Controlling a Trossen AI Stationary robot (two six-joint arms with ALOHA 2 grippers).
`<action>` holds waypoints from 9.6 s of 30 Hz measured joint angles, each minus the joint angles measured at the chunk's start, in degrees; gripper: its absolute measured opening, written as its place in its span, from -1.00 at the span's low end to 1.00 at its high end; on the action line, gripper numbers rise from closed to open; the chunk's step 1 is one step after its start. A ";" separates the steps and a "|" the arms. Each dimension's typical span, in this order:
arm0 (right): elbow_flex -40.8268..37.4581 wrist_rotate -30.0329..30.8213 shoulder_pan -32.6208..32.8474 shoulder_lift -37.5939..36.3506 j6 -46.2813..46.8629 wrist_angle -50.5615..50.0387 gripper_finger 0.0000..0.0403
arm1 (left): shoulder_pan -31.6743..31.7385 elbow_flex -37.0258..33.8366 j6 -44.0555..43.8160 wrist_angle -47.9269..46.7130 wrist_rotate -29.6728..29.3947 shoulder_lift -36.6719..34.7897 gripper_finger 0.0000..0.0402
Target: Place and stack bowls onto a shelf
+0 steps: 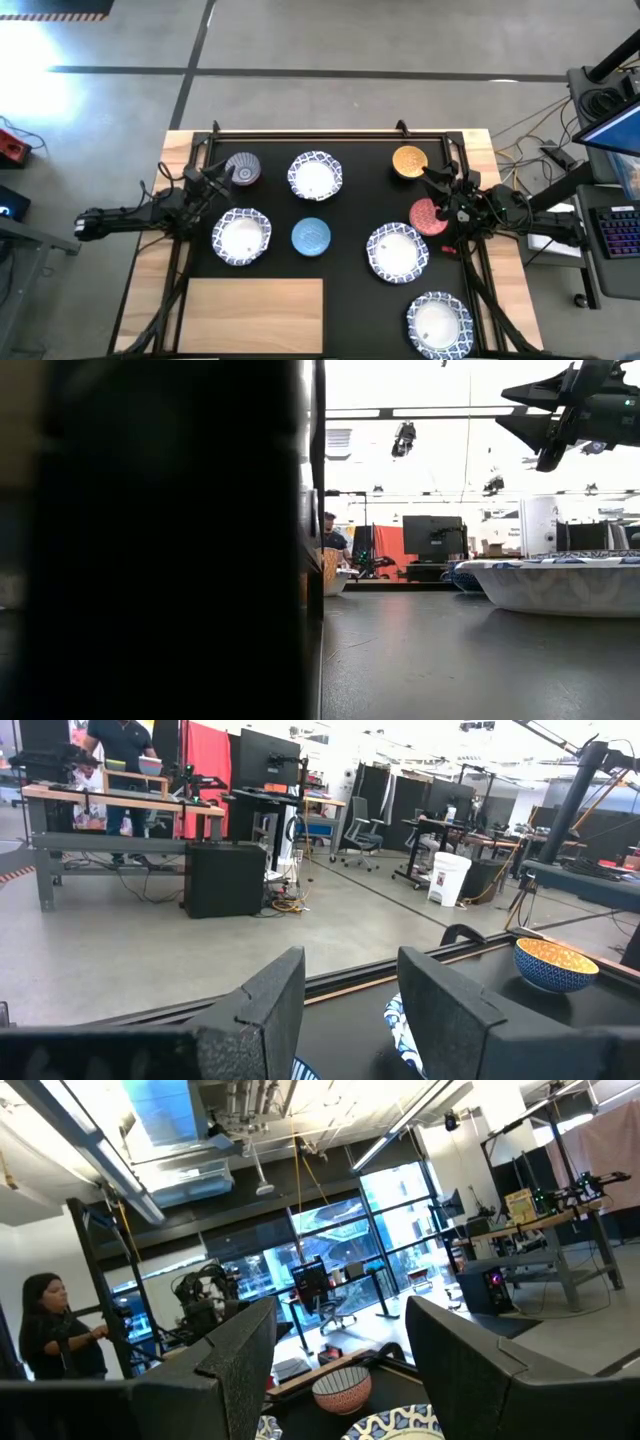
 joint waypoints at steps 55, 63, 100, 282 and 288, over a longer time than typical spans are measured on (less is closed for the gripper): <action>0.00 0.00 -0.02 0.00 0.00 0.01 0.05 | 0.00 0.00 -0.01 0.00 -0.01 0.00 -0.28; 0.00 0.01 -0.01 0.00 0.00 0.01 0.05 | 0.00 0.02 0.01 0.02 0.01 -0.02 -0.28; 0.00 0.01 0.00 0.00 0.00 0.00 0.05 | -0.01 0.00 0.00 0.00 0.01 0.00 -0.28; -0.01 0.02 0.00 -0.01 0.00 0.02 0.05 | 30.33 47.98 1.80 -49.00 39.97 84.05 -0.06; 0.00 0.02 -0.02 0.00 0.00 0.00 0.05 | 30.87 47.93 1.78 -48.92 39.64 87.00 -0.37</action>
